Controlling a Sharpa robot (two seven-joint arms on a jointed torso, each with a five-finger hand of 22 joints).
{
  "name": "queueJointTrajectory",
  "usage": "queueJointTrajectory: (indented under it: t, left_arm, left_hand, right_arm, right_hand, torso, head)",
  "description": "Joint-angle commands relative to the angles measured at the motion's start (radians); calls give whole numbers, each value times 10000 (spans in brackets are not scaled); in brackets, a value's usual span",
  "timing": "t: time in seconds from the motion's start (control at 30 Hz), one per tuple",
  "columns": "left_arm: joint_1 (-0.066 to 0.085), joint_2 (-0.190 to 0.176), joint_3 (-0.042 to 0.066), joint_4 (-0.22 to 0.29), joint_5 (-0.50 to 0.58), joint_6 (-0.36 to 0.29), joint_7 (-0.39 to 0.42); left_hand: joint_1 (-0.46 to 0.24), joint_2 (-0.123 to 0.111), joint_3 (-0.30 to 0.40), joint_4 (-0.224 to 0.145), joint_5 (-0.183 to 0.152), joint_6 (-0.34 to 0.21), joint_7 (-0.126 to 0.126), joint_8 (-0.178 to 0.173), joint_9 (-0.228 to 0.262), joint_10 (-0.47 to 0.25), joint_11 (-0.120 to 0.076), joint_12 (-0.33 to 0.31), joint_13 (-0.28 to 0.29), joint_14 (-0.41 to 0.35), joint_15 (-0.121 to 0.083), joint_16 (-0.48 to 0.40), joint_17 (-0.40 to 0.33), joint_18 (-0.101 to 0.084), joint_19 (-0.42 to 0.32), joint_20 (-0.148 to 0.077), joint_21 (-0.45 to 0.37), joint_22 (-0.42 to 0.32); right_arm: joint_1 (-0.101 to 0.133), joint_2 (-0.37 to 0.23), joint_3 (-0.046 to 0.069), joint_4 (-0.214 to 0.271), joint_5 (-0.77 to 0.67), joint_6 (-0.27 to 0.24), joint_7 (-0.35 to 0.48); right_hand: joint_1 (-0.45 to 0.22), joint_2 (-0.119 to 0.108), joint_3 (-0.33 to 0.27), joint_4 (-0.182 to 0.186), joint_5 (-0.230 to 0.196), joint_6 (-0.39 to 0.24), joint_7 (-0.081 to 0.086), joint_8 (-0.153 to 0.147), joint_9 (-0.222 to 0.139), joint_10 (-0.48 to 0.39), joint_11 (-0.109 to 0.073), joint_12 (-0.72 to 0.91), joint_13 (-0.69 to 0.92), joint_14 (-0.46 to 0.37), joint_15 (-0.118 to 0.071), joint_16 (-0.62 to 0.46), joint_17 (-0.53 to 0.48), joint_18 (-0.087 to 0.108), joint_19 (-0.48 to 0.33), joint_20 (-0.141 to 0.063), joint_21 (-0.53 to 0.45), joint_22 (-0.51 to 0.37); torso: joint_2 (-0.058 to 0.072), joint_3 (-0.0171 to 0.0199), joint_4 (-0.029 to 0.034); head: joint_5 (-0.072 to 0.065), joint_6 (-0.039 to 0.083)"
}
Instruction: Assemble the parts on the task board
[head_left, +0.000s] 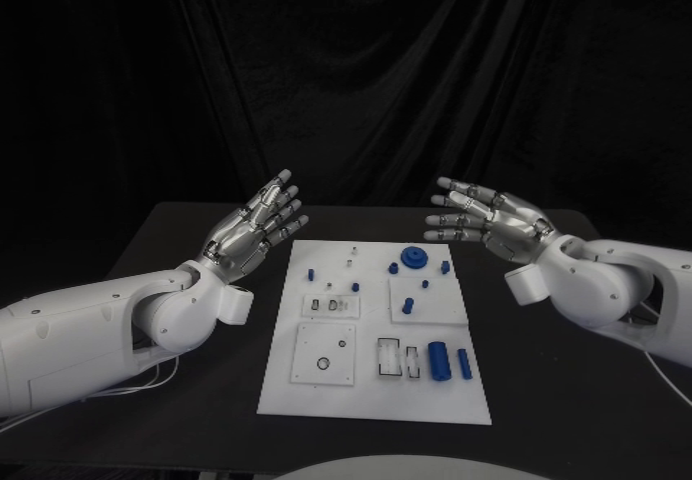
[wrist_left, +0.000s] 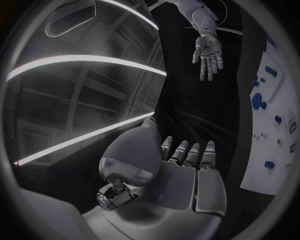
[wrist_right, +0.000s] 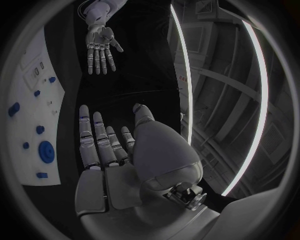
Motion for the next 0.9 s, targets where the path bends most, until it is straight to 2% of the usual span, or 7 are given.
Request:
queueJointTrajectory:
  t: [0.03,0.17,0.3,0.37,0.6,0.7,0.9]
  left_arm:
    - [41,-195,9,201,-432,-245,1157]
    - [54,-453,9,385,-704,-386,1262]
    - [64,-646,12,518,-961,-541,1417]
    - [67,-715,17,569,-1036,-608,1502]
    - [71,-842,33,629,-1274,-723,1711]
    - [72,-915,46,665,-1343,-784,1801]
    - [72,-1100,99,776,-1931,-1247,2084]
  left_hand:
    - [77,-1,-76,-3,-6,107,98,-28,15,68,22,-43,0,-18,94,-44,-2,189,-27,70,-1,10]
    - [93,-2,-99,-1,-17,240,207,-10,31,137,87,-28,13,30,146,-24,15,207,20,143,36,31]
    - [128,10,-112,-1,10,412,309,10,49,230,118,-11,28,154,198,25,53,239,103,224,100,64]
    - [136,13,-111,-1,28,444,323,15,52,242,115,-9,30,182,204,36,61,246,132,236,123,76]
    - [192,22,-101,-2,86,640,418,42,75,339,144,15,46,294,228,80,90,257,208,269,181,102]
    - [200,23,-99,-2,97,671,433,46,78,359,148,21,50,307,228,85,92,258,220,272,190,106]
    - [211,22,-97,-3,107,714,448,53,83,387,155,30,55,321,225,90,95,260,232,272,200,110]
  right_arm:
    - [452,-57,11,74,-1987,17,-1101]
    - [1034,-59,11,98,-3322,-289,-1800]
    - [1514,34,11,59,-5367,-536,-2687]
    - [1688,117,11,28,-6958,-688,-3215]
    - [1883,345,12,34,-11402,-1089,-4498]
    - [1907,425,12,85,-13378,-1316,-5033]
    - [1917,559,12,190,-16282,-1893,-5647]
  right_hand:
    - [467,-98,117,-430,-8,555,240,238,68,618,27,453,55,1219,-431,568,156,261,950,-122,501,193]
    - [634,-79,146,-610,-197,1318,418,514,120,1450,-48,854,86,2223,-754,910,237,202,1768,-609,997,415]
    - [637,-166,29,-587,-2134,2004,378,660,153,2242,-475,711,80,4200,-1438,1883,575,178,3198,-1232,2141,1017]
    - [633,-271,73,-508,-2483,2272,271,681,159,2650,-562,618,70,4746,-1684,2537,847,178,3714,-1478,2712,1361]
    - [929,-526,459,-354,-2646,3735,263,838,226,4105,-849,173,71,6193,-2186,5157,2132,166,4788,-2005,4730,2735]
    - [760,-961,902,-56,-2983,3844,92,509,217,4904,-910,-566,57,6931,-2285,7278,4524,-270,5595,-2122,7811,6576]
    - [544,-1430,1384,271,-3030,4178,-189,369,264,5887,-1010,-1134,84,7708,-2414,8997,7351,-667,6236,-2220,9817,9486]
  torso:
    - [265,-26,48]
    - [443,-12,55]
    - [643,-10,78]
    - [762,-16,85]
    - [1095,-82,145]
    - [1244,-117,180]
    - [1611,-242,292]
  head:
    - [-20,-194]
    - [-15,-329]
    - [-64,-469]
    - [-95,-535]
    - [-164,-654]
    - [-233,-590]
    - [-264,-390]
